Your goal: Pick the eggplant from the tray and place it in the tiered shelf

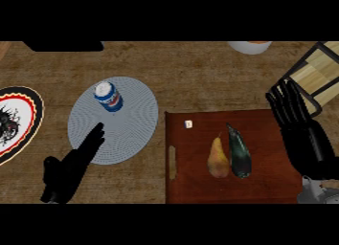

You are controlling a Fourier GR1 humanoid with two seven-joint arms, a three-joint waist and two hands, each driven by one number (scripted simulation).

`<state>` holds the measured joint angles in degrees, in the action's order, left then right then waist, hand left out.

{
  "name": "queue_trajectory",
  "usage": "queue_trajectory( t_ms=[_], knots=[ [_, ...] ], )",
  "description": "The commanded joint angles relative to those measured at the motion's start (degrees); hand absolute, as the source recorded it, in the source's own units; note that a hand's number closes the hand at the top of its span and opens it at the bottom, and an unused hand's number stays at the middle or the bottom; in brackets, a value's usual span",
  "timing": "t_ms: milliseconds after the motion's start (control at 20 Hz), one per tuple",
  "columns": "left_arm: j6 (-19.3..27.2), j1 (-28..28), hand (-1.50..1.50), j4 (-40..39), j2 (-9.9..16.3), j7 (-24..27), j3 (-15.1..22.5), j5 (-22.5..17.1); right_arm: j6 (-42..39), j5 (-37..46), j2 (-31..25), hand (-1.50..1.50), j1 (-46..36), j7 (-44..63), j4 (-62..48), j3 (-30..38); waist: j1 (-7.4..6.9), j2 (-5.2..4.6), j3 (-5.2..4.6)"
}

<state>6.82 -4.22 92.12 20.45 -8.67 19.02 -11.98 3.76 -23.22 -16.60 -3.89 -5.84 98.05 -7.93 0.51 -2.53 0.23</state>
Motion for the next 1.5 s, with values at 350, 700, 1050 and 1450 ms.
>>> queue_trajectory(
  t_ms=[350, 700, 1050, 1450],
  knots=[
    [9.5, 8.5, 0.00, 2.1, -1.5, 4.1, -11.3, 1.7, 5.3, 1.7, -1.5, -1.50, -13.2, 17.6, -23.7, 1.7, -3.88, 1.65, -0.28],
    [10.4, 8.2, 0.00, 1.9, -2.4, 4.3, -13.4, 2.9, -21.0, -10.4, -6.2, -1.50, -20.7, 13.5, -30.4, 6.7, -1.15, 2.41, -0.21],
    [8.7, 8.3, 0.00, 3.0, -0.7, 2.1, -14.8, 1.1, -36.8, -6.0, -18.3, -1.50, -25.7, 23.5, -25.8, -1.5, -1.39, 2.59, -0.28],
    [11.0, 10.2, 0.00, 1.5, -3.1, 1.9, -12.4, 4.3, -40.1, 8.7, -23.8, -1.50, -36.7, 33.2, -17.2, -11.6, -1.14, 2.56, -0.34]
  ],
)
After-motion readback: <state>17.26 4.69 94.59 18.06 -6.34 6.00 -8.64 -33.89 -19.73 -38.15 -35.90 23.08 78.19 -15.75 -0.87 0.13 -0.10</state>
